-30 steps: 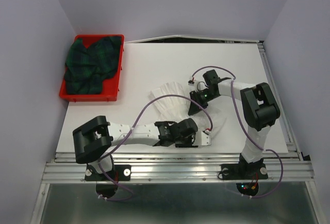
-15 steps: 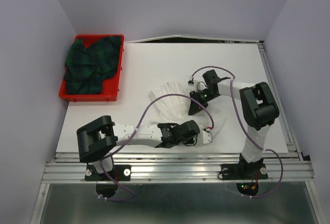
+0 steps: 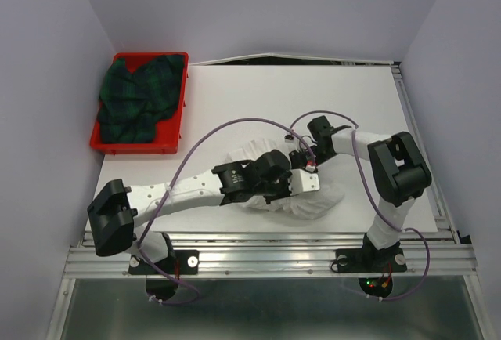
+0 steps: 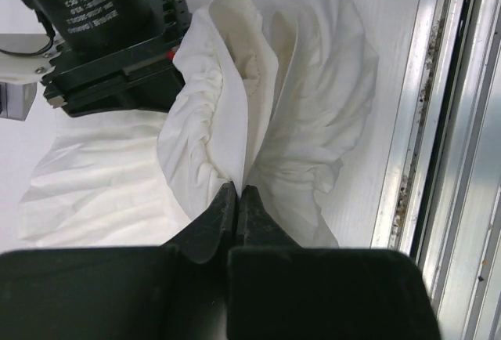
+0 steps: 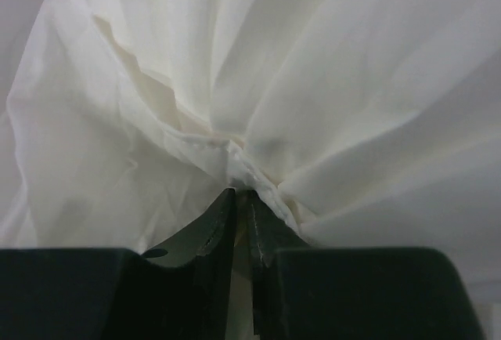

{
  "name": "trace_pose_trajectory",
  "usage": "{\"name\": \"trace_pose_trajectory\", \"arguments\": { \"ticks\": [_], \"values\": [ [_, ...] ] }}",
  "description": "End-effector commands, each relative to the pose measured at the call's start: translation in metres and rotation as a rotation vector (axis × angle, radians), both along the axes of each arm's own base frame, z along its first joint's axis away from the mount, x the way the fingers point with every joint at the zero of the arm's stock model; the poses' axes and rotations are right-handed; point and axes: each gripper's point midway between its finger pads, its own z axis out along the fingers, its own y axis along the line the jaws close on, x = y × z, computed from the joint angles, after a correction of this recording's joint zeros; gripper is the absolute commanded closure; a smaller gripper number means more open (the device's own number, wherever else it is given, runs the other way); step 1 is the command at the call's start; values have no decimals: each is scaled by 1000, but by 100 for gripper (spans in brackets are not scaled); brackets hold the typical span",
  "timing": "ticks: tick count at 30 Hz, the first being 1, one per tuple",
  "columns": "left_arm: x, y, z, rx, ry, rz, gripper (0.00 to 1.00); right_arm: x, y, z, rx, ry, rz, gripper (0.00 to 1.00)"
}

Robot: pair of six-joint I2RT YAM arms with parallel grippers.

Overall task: Fold and stack the skirts
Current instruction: Fold the skirt

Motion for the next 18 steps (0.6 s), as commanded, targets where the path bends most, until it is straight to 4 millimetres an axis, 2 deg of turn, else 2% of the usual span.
{"name": "trace_pose_trajectory", "arguments": {
  "ticks": [1, 5, 6, 9, 10, 12, 13, 14, 15, 16, 18],
  "values": [
    [-10, 0, 32, -94, 61, -78, 100, -11, -1, 25, 22, -66, 61, 83],
    [-27, 8, 30, -101, 97, -171, 100, 24, 1, 58, -10, -227, 34, 80],
    [-31, 12, 30, -104, 97, -186, 100, 40, 6, 78, 5, -291, 21, 78],
    [-43, 19, 25, -101, 128, -224, 100, 65, 15, 104, 27, -366, 4, 75],
    [-46, 22, 22, -90, 139, -234, 100, 82, 20, 118, 38, -414, 2, 70],
    [-52, 25, 20, -89, 154, -258, 100, 99, 25, 123, 35, -449, 5, 66],
    [-53, 26, 19, -88, 151, -267, 100, 115, 29, 135, 40, -504, 11, 65],
    [-57, 28, 19, -87, 157, -283, 100, 123, 31, 119, 23, -479, 25, 61],
    [-58, 28, 19, -88, 158, -288, 100, 128, 33, 115, 22, -478, 37, 59],
    [-57, 29, 19, -88, 157, -283, 100, 136, 37, 101, 18, -462, 67, 56],
    [-54, 28, 21, -92, 154, -268, 100, 136, 38, 85, 13, -416, 113, 53]
  ]
}}
